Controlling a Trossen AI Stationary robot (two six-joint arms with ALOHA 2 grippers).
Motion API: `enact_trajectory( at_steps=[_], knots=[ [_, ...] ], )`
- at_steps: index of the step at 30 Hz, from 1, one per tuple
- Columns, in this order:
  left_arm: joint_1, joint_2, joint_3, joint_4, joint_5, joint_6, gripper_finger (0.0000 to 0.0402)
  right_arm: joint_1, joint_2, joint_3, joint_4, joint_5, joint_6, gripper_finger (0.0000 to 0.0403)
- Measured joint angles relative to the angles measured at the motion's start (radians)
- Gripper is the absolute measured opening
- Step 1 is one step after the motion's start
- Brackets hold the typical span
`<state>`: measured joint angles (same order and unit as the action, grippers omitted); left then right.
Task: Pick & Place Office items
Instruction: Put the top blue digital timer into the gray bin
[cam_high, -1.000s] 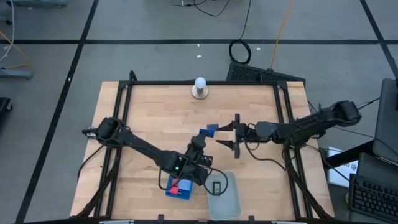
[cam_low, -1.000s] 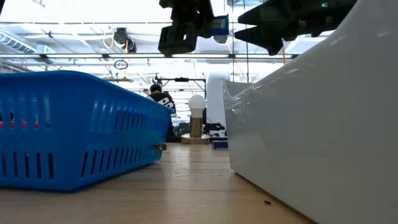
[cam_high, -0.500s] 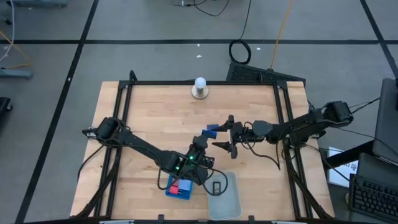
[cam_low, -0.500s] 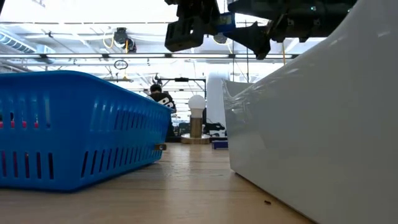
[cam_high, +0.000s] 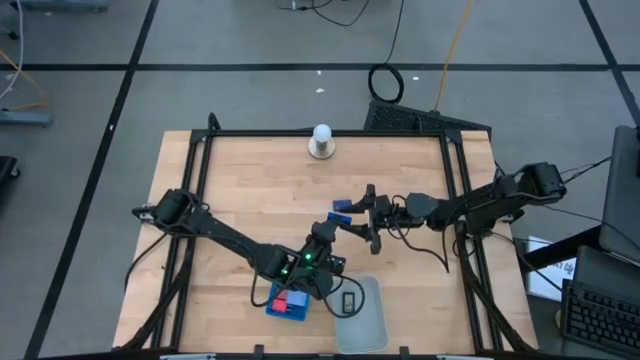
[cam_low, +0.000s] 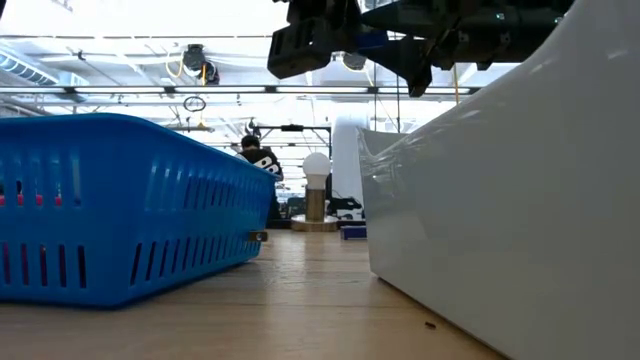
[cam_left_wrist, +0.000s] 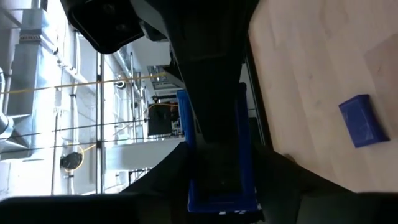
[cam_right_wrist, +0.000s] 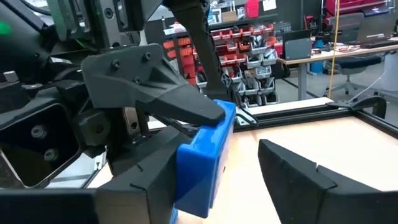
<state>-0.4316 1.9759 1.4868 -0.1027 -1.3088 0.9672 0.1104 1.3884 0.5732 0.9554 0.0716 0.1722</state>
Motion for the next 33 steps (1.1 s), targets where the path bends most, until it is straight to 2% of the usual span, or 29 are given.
enact_trajectory(
  at_steps=[7, 16, 21, 28, 33],
  knots=[
    [-0.001, 0.000, 0.000, 0.004, 0.001, -0.008, 0.0183, 0.000, 0.000, 0.000, -0.003, 0.003, 0.000, 0.0167],
    [-0.001, 0.000, 0.000, 0.004, 0.003, -0.027, 0.0147, 0.000, 0.000, 0.000, -0.003, 0.002, 0.000, 0.0098],
    [-0.001, 0.000, 0.000, 0.001, 0.001, -0.023, 0.0159, 0.000, 0.000, 0.000, -0.004, 0.001, 0.006, 0.0056],
    [-0.003, 0.000, 0.000, 0.012, 0.000, -0.120, 0.0199, 0.000, 0.000, 0.000, -0.010, 0.002, -0.012, 0.0062],
    [-0.022, -0.001, 0.000, 0.117, -0.057, -0.177, 0.0207, 0.001, -0.003, 0.002, 0.004, -0.001, -0.012, 0.0064]
  ],
)
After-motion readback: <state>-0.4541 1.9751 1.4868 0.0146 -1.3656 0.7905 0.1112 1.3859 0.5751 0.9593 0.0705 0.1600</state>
